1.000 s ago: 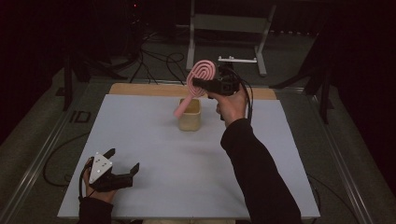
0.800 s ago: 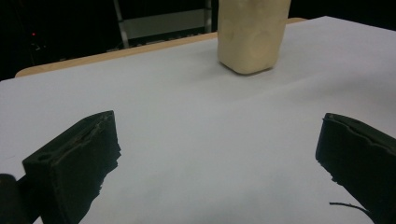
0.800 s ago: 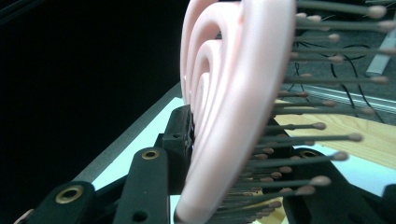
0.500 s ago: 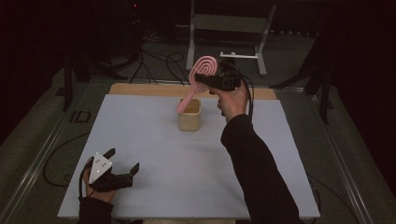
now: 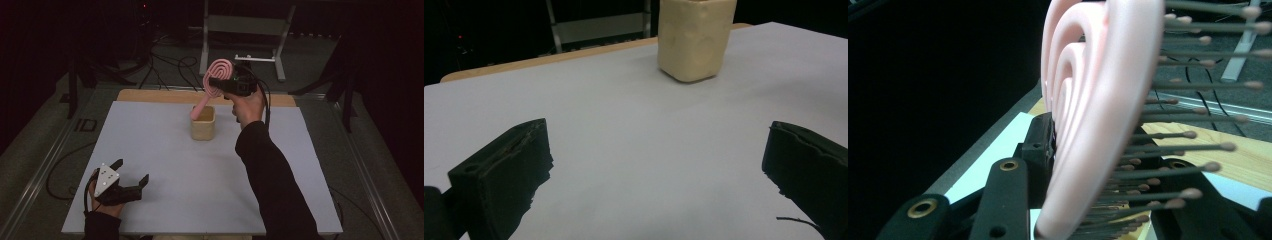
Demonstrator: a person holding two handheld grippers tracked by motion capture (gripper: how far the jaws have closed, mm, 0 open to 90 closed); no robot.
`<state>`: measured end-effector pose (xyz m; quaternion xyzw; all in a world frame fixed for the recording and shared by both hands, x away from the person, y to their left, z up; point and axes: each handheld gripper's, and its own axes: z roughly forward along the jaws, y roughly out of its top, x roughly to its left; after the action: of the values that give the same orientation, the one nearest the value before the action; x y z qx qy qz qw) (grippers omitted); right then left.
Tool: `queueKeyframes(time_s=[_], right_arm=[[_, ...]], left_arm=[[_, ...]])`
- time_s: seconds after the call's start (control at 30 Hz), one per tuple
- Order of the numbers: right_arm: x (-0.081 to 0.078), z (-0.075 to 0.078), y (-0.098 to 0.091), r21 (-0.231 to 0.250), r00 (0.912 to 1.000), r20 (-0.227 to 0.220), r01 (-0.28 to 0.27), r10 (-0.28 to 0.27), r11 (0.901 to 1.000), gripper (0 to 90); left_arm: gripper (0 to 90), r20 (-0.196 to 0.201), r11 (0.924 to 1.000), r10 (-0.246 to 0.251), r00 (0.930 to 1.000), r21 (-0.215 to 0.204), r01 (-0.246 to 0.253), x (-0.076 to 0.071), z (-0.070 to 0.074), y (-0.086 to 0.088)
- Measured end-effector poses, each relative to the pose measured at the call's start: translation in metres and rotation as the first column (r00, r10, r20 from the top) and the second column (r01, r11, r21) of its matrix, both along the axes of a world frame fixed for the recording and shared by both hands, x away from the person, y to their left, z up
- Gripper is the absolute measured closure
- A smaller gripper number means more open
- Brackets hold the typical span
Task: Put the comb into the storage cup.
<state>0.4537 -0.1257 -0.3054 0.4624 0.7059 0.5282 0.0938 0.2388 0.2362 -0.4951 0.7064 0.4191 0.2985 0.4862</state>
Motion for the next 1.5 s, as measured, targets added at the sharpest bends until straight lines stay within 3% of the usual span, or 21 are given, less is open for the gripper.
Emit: queueKeyframes(time_s=[1.5], right_arm=[[0.015,-0.011,-0.008,-0.029,0.9962,-0.005,0.087,-0.087,0.9958,63.6]], left_arm=[[0.2,0.007,1.0,0.008,0.9999,0.0,-0.008,-0.001,0.0,0.001]])
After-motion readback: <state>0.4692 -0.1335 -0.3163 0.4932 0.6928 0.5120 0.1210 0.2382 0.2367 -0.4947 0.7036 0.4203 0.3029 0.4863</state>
